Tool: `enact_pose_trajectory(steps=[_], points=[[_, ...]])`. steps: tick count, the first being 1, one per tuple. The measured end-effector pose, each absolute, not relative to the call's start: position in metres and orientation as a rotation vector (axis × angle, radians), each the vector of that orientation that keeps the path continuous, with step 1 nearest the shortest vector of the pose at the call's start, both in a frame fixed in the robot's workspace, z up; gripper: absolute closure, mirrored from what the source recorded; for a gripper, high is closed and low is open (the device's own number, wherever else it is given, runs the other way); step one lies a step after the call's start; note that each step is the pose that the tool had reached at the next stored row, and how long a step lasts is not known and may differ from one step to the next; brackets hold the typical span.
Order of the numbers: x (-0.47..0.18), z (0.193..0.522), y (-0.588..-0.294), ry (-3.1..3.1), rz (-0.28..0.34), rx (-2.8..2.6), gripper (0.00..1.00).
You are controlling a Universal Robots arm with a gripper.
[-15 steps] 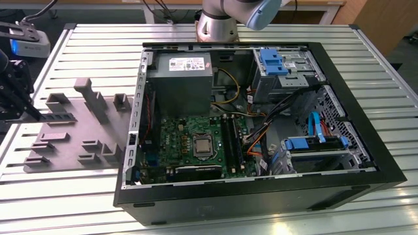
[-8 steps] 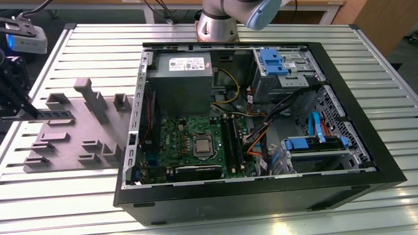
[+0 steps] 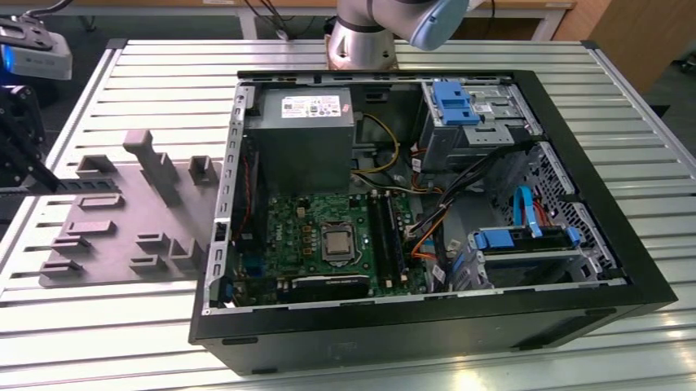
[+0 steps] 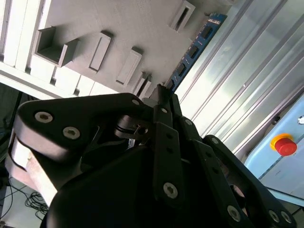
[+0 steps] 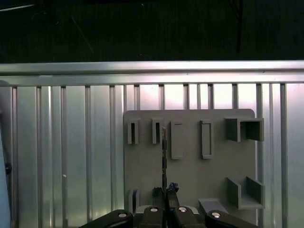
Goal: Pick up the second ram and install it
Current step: 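Pick up the second ram and move it above second insertion slot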
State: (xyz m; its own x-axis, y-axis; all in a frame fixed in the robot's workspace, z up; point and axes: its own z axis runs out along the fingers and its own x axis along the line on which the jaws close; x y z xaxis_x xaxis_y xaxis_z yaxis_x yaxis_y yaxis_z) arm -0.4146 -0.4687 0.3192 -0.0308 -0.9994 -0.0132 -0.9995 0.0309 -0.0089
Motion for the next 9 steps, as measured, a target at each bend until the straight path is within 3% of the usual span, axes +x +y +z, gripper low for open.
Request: enact_pose_trajectory(steps=[9], points=[[-0.415, 0.332, -0.469, 2.244, 0.004, -2.176, 0.86]])
